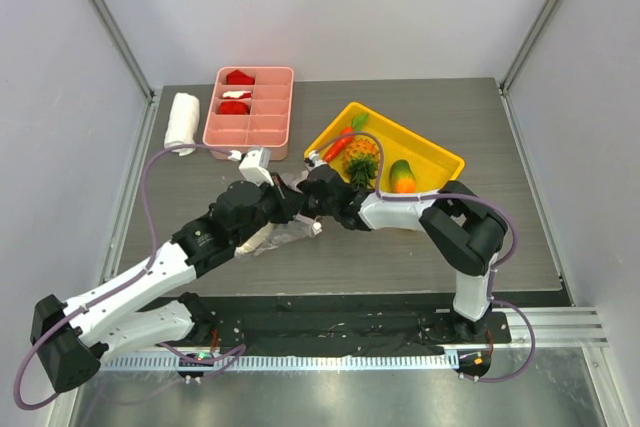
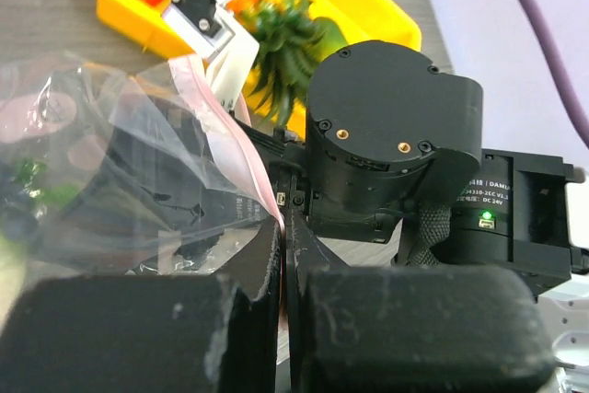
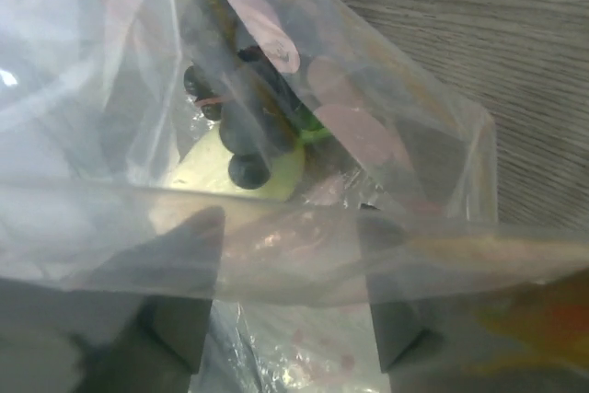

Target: Open the zip-top bag and remove the fake food

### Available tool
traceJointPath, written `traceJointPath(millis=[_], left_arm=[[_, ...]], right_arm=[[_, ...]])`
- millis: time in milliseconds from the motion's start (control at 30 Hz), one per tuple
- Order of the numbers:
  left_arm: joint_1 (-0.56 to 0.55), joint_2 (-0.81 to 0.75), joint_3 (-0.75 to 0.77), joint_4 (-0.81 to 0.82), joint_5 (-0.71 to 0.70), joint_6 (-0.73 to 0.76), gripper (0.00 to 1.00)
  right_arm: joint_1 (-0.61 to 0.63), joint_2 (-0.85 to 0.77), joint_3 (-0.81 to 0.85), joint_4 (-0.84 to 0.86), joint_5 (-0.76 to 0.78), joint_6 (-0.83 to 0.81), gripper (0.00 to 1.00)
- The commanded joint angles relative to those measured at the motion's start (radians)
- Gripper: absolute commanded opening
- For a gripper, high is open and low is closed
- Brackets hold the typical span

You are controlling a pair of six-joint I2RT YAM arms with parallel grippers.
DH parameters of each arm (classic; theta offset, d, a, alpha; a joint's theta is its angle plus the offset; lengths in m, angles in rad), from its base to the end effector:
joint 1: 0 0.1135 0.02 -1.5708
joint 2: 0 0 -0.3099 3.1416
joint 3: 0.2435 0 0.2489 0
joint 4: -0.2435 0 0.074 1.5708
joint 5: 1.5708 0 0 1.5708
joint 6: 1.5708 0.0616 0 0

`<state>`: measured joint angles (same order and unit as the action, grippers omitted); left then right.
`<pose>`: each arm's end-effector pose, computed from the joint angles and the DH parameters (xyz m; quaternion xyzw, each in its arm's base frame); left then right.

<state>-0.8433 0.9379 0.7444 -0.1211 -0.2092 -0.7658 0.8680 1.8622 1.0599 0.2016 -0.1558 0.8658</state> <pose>0.1512 -0.1505 0.3343 -0.0301 0.8065 -0.3625 0.4661 0.2715 0.3353 0.2022 -0.0372 0.8819 0.3989 0.2484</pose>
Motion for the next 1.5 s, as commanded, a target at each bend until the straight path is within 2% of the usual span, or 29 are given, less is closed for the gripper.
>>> traceJointPath(millis=[0,100,133,167,400,600,767,933,1100,1300,1467], left_arm=[[-0.005,-0.021,-0.02,0.031,-0.005,-0.038,0.0],[-0.005,-0.036,-0.034,0.012,-0.012,-0.04,0.0],[-0.005,-0.042,-0.034,0.006,-0.018,-0.038,0.0],[-0.007,-0.05,-0.034,-0.003,-0.019,-0.035,0.0],[-0.005,-0.053,-0.005,-0.023,-0.001,-0.026,0.0],[-0.007,-0.016,0.042,-0.015,0.063,-0.01,0.0],[-0.005,0.007,0.047,-0.002,0.077,-0.026,0.0],[-0.005,-0.004,-0.002,0.0,0.044,-0.043,0.0],[-0.005,-0.07,-0.046,-0.031,-0.005,-0.055,0.0],[-0.005,-0.151,-0.082,-0.084,-0.076,-0.079,0.0],[-0.005,-0.203,-0.114,-0.095,-0.088,-0.095,0.0]], right_arm=[[0.005,0.043,0.02,0.11,0.073,-0.019,0.68],[0.009,0.054,-0.018,0.241,0.062,-0.047,0.63],[0.017,0.055,-0.029,0.274,0.049,-0.068,0.6],[0.02,0.058,-0.053,0.362,0.038,-0.076,0.51],[0.037,0.103,-0.06,0.553,-0.042,-0.076,0.46],[0.054,0.15,0.017,0.51,-0.06,-0.096,0.53],[0.08,0.222,0.086,0.46,-0.041,-0.116,0.55],[0.088,0.313,0.136,0.489,-0.007,-0.114,0.56],[0.094,0.362,0.176,0.527,-0.043,-0.088,0.49],[0.143,0.39,0.187,0.568,-0.061,-0.12,0.59],[0.141,0.433,0.206,0.597,-0.019,-0.103,0.5]])
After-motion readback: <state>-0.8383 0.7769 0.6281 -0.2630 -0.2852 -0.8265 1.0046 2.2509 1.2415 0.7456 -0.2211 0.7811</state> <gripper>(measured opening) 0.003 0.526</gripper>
